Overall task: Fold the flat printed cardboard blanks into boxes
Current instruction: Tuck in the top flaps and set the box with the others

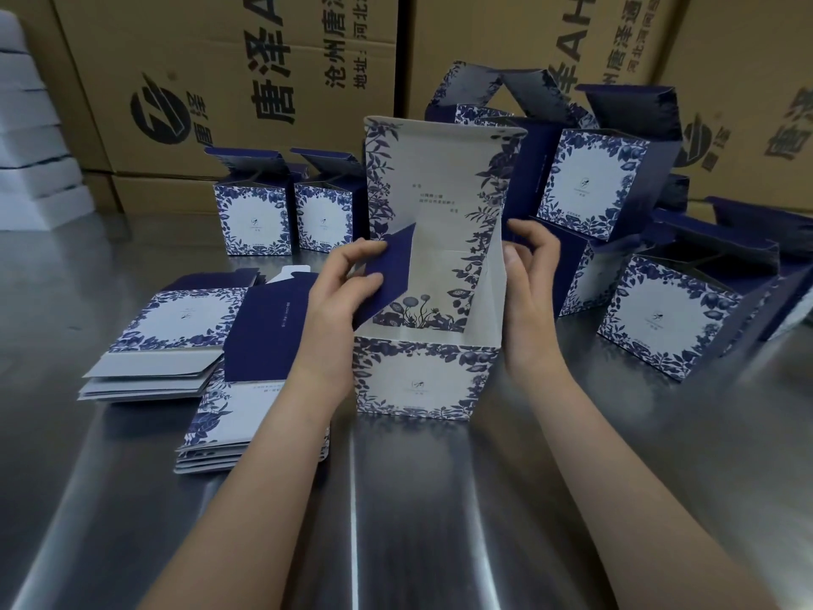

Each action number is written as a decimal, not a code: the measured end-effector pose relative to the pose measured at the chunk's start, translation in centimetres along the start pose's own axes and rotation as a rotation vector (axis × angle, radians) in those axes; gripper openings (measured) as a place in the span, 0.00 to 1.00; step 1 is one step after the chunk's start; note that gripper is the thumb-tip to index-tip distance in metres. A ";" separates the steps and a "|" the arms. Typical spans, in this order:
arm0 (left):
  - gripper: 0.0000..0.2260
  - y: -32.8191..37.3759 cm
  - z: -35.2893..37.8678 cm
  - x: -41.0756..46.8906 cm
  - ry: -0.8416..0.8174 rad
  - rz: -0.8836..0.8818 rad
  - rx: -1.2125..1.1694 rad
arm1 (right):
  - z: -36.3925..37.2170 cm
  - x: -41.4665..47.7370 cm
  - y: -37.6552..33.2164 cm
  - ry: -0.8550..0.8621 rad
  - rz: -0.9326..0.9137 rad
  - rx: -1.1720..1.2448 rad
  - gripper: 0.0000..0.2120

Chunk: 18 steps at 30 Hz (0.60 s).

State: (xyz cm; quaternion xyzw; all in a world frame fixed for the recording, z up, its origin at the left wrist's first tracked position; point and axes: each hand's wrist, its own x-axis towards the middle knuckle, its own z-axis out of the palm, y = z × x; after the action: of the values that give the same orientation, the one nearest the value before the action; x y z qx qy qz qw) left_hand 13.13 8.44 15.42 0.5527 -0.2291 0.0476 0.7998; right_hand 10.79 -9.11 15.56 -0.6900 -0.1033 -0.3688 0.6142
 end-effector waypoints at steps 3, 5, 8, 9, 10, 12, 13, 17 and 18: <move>0.22 0.3 -0.4 0.2 -0.057 -0.011 0.037 | -0.2 -0.1 -0.5 -0.065 -0.113 0.017 0.15; 0.24 0.6 -0.6 0.2 -0.069 -0.018 0.049 | -0.2 0.0 -0.8 -0.125 -0.169 -0.010 0.18; 0.24 0.8 -0.5 0.1 -0.063 -0.017 0.101 | -0.3 0.0 -1.0 -0.139 -0.176 -0.059 0.20; 0.25 0.8 -0.4 0.0 -0.059 -0.017 0.116 | -0.3 0.1 -1.1 -0.134 -0.159 -0.055 0.21; 0.25 0.9 -0.3 -0.1 -0.059 -0.017 0.126 | -0.3 0.1 -1.1 -0.128 -0.136 -0.039 0.22; 0.25 1.0 0.0 -0.2 -0.069 -0.017 0.139 | -0.3 0.2 -1.4 -0.116 -0.077 0.009 0.23; 0.26 1.1 0.1 -0.3 -0.075 -0.015 0.148 | -0.3 0.2 -1.7 -0.106 -0.047 0.026 0.23; 0.27 1.2 0.6 -0.4 -0.090 -0.008 0.156 | -0.5 0.4 -2.1 -0.057 0.046 0.020 0.23; 0.27 1.2 0.6 -0.4 -0.089 -0.006 0.157 | -0.6 0.4 -2.1 -0.051 0.049 0.005 0.24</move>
State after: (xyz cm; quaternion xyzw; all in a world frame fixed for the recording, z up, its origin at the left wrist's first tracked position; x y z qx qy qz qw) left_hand 12.19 8.43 16.49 0.6162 -0.2583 0.0381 0.7430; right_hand 9.58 -9.27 17.39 -0.6999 -0.1029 -0.3356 0.6221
